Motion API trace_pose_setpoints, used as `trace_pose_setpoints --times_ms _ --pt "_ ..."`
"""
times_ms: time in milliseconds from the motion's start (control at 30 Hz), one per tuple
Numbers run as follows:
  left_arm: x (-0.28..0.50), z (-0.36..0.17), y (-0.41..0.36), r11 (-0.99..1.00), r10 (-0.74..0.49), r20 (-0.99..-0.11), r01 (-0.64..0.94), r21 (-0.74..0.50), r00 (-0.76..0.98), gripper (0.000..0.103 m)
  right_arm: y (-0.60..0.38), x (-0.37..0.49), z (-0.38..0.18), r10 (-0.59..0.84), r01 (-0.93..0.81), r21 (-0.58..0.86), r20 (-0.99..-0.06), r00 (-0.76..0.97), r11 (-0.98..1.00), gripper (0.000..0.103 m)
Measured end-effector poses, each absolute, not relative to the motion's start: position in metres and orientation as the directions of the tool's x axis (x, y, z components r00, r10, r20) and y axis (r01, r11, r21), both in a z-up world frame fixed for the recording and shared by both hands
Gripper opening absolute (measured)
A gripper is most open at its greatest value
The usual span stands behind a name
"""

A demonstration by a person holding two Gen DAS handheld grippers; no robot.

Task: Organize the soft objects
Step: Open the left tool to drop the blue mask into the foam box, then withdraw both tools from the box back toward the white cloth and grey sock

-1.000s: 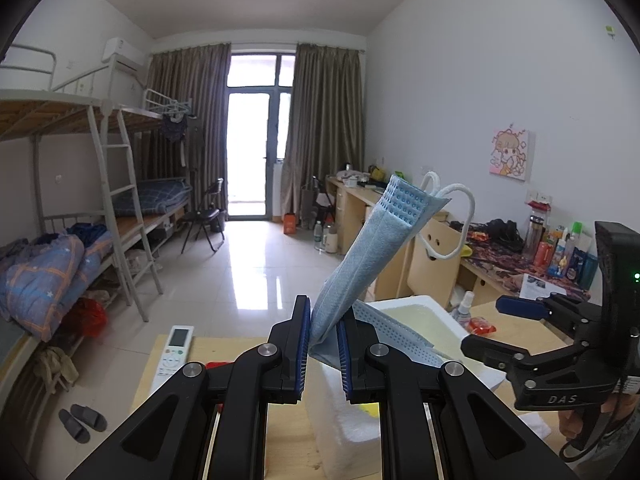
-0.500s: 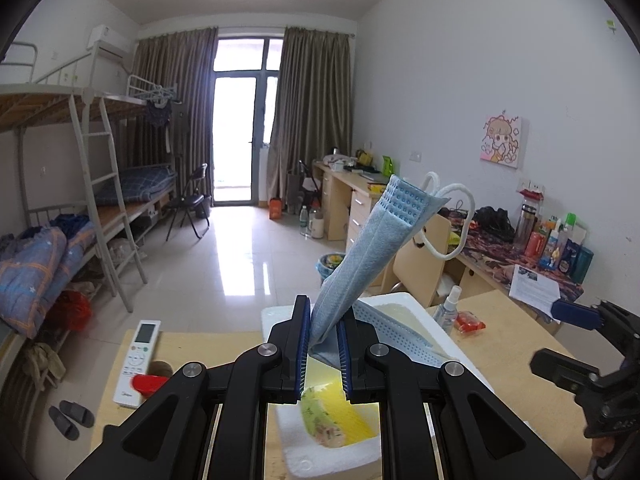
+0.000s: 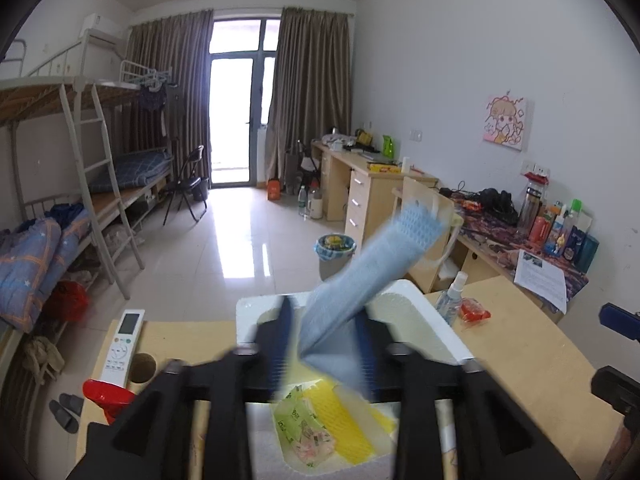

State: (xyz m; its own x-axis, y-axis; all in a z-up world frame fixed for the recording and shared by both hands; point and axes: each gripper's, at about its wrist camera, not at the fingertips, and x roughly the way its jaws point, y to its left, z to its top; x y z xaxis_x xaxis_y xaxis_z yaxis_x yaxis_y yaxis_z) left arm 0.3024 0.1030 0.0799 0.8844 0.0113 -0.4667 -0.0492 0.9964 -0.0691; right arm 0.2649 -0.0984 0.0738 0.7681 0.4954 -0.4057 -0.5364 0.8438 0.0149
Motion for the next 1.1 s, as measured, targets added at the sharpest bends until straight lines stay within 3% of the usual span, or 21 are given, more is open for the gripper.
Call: trace_pose_setpoints --times_ms 100,167,233,600,733,1100 --pt "0.299 0.082 0.105 0.995 0.024 -0.456 -0.066 -0.078 0.89 0.068 -0.102 0.264 0.072 0.491 -0.532 0.015 -0.407 0.77 0.847 0.087" --pt "0.294 0.085 0.104 0.993 0.029 -0.441 -0.074 -0.086 0.897 0.091 -0.103 0.264 0.071 0.487 -0.528 0.015 -0.41 0.771 0.849 0.087" --pt "0.288 0.089 0.099 0.994 0.034 -0.417 -0.074 -0.081 0.908 0.101 -0.106 0.263 0.07 0.489 -0.528 0.02 -0.408 0.771 0.849 0.087" --pt "0.257 0.104 0.078 0.998 0.021 -0.356 -0.039 -0.044 0.934 0.102 -0.113 0.255 0.07 0.501 -0.532 0.034 -0.392 0.772 0.846 0.087" --pt "0.239 0.111 0.078 0.998 0.026 -0.339 -0.043 -0.043 0.94 0.102 -0.115 0.249 0.072 0.514 -0.54 0.041 -0.376 0.771 0.841 0.096" --pt "0.186 0.119 0.066 0.999 0.013 -0.305 -0.023 -0.029 0.952 0.102 -0.115 0.213 0.08 0.554 -0.574 0.044 -0.335 0.762 0.817 0.103"
